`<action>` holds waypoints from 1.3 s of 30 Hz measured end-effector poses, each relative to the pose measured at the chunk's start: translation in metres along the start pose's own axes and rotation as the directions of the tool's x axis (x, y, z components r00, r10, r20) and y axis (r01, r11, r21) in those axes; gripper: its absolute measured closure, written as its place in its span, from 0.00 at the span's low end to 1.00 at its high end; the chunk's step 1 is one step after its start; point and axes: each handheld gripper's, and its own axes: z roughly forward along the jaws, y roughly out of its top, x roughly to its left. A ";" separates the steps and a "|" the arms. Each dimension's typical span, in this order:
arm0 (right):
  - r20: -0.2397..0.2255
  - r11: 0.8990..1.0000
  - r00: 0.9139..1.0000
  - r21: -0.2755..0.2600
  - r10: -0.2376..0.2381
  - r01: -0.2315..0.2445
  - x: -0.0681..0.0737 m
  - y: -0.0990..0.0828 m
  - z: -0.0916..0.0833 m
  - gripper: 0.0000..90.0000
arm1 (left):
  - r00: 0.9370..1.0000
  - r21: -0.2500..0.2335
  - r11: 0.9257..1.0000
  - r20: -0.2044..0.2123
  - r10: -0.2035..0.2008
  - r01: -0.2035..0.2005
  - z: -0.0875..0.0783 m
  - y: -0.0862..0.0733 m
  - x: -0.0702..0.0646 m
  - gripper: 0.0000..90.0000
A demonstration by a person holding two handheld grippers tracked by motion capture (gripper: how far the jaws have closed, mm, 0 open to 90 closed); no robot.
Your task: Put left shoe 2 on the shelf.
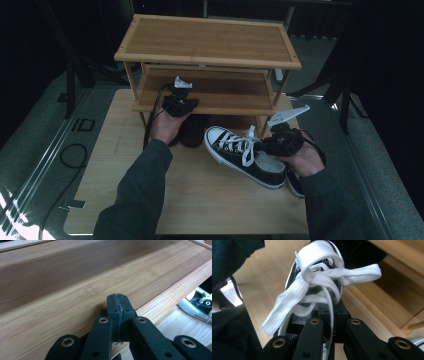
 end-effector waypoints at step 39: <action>0.197 0.982 0.968 -0.135 0.155 -0.130 -0.048 0.070 0.016 0.98 | 1.000 -0.013 1.000 -0.011 -0.001 0.000 0.000 -0.002 -0.001 1.00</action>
